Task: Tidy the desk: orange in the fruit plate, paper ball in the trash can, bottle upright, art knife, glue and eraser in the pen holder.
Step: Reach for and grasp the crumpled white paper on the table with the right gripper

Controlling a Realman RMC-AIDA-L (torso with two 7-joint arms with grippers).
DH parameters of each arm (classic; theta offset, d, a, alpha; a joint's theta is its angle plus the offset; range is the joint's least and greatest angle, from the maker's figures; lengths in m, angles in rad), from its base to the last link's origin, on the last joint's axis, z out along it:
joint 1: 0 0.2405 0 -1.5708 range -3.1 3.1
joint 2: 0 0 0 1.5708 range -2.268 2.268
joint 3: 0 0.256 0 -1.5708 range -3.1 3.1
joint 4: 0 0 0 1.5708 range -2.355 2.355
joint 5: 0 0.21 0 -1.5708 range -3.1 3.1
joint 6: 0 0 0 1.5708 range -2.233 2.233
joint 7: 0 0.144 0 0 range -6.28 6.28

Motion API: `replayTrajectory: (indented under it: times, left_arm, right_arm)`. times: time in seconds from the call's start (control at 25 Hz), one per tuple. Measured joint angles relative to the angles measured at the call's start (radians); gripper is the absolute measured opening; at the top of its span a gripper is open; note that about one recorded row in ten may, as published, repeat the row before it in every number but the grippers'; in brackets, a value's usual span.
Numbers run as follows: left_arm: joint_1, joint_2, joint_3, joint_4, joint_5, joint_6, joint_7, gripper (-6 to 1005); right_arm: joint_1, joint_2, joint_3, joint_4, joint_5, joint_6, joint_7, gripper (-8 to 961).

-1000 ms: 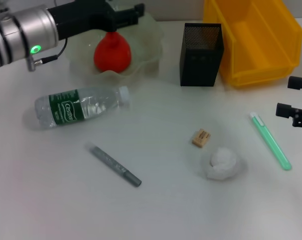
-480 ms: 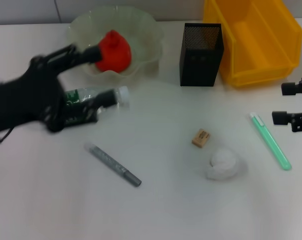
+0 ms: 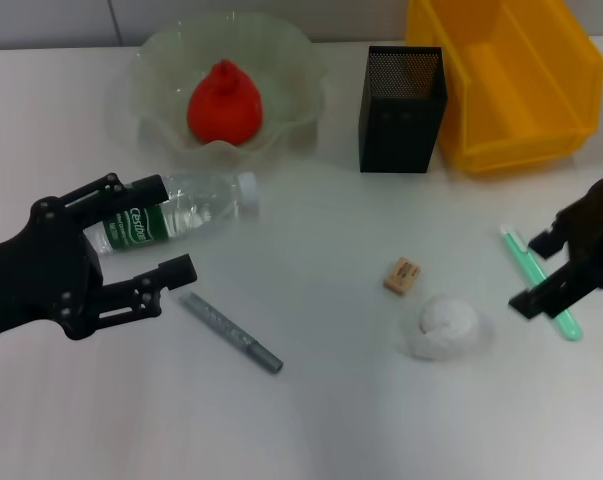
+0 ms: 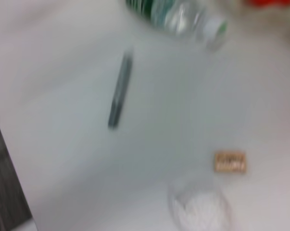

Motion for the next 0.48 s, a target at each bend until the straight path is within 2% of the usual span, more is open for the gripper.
replayTrajectory:
  times: [0.2,0.48]
  left_arm:
    - [0.003,-0.003,-0.002,-0.002,0.007,-0.004,0.004,824]
    - [-0.001,-0.001,-0.003,-0.035,0.007,-0.009,0.025,824]
  right_arm:
    - [0.087,0.004,-0.266,0.05,-0.065,0.053,0.171,735]
    - [0.119,0.008,-0.486,0.137,-0.077,0.201,0.299,731]
